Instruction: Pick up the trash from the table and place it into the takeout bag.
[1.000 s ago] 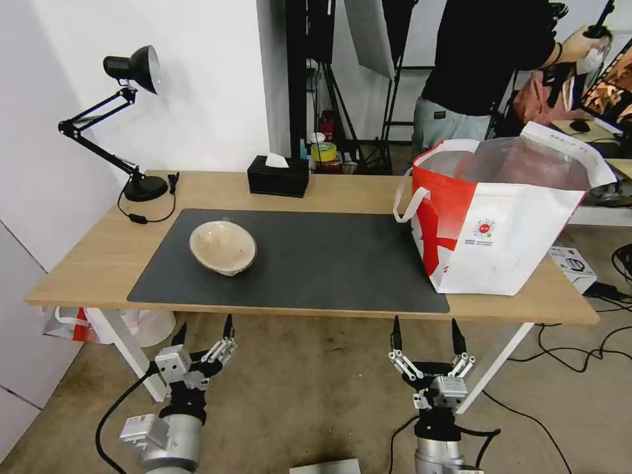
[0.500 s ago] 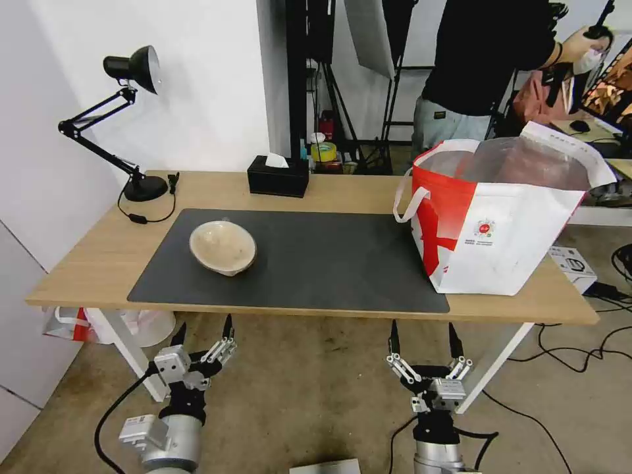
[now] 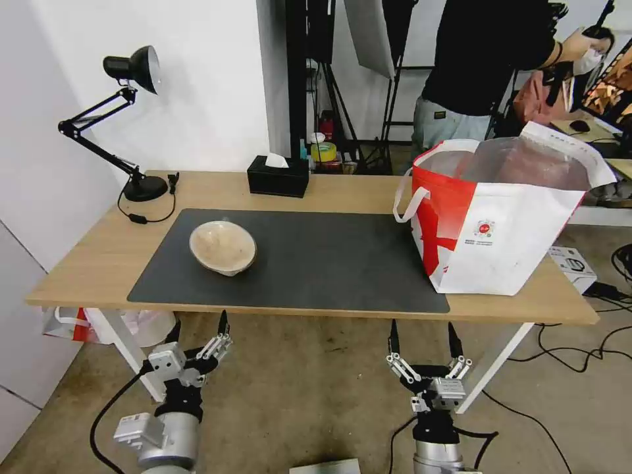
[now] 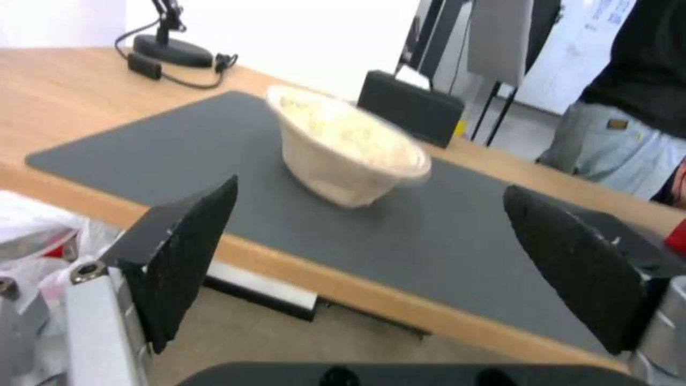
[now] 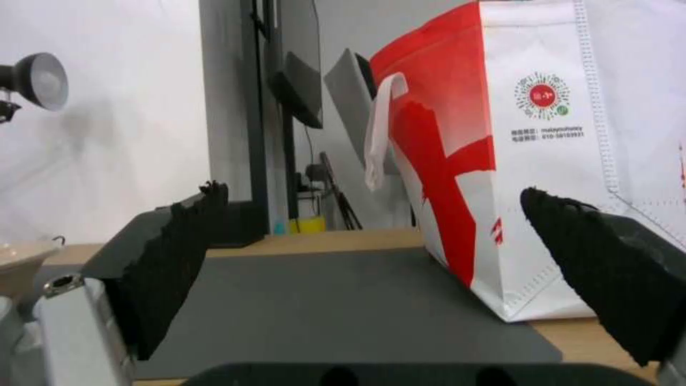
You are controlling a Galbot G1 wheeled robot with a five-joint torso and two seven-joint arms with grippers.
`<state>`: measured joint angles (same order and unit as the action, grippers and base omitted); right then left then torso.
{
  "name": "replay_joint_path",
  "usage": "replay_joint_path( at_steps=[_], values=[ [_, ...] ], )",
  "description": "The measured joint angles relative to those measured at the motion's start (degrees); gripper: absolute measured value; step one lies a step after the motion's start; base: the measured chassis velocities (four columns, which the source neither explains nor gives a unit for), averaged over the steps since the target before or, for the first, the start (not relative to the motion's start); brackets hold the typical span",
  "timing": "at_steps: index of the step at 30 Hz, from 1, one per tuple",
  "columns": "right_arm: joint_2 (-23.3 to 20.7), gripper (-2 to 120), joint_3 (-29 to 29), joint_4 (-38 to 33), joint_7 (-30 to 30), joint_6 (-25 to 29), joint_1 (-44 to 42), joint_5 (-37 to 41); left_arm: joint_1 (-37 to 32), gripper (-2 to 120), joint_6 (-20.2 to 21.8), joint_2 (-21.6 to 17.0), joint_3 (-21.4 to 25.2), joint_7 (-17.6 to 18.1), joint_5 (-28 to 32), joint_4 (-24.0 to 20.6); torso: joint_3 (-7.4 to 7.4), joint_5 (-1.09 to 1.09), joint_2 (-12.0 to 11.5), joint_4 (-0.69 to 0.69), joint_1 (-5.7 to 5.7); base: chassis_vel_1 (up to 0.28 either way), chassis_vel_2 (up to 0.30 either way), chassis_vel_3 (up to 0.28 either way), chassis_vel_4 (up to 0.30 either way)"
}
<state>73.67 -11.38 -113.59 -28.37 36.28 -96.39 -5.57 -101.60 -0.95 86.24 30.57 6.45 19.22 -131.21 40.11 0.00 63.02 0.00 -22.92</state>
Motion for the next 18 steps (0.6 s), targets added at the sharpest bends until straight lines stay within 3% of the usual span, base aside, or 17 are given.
replay_joint_path(
  at_steps=[4,10,13,14,18],
  values=[
    [0.00,100,-0.01,-0.01,0.01,0.00,0.01,0.00,0.00,100,0.60,-0.97,0.57,0.38,2.80,-2.86,0.00,0.00,0.00,0.00,0.00,0.000,0.000,0.000,0.000],
    [0.00,100,-0.01,-0.04,0.01,0.00,0.02,0.00,0.48,100,5.10,-4.10,1.81,3.54,12.79,-9.29,0.00,0.01,0.00,0.00,0.00,0.000,0.000,0.000,0.000],
    [0.01,100,-0.01,-0.05,0.01,0.00,0.02,-0.01,2.33,100,9.17,-6.78,2.20,7.82,23.36,-11.36,0.00,0.00,0.00,0.00,0.00,0.000,0.000,0.000,0.000],
    [0.01,100,-0.01,-0.05,0.01,0.00,0.02,-0.01,2.33,100,9.17,-6.78,2.20,7.82,23.36,-11.36,0.00,0.00,0.00,0.00,0.00,0.000,0.000,0.000,0.000],
    [0.00,100,-0.02,-0.05,0.01,0.00,0.03,0.00,7.22,100,17.87,-10.58,2.56,16.84,44.71,-12.34,0.00,0.00,0.00,0.00,0.00,0.000,0.000,0.000,0.000]
  ],
)
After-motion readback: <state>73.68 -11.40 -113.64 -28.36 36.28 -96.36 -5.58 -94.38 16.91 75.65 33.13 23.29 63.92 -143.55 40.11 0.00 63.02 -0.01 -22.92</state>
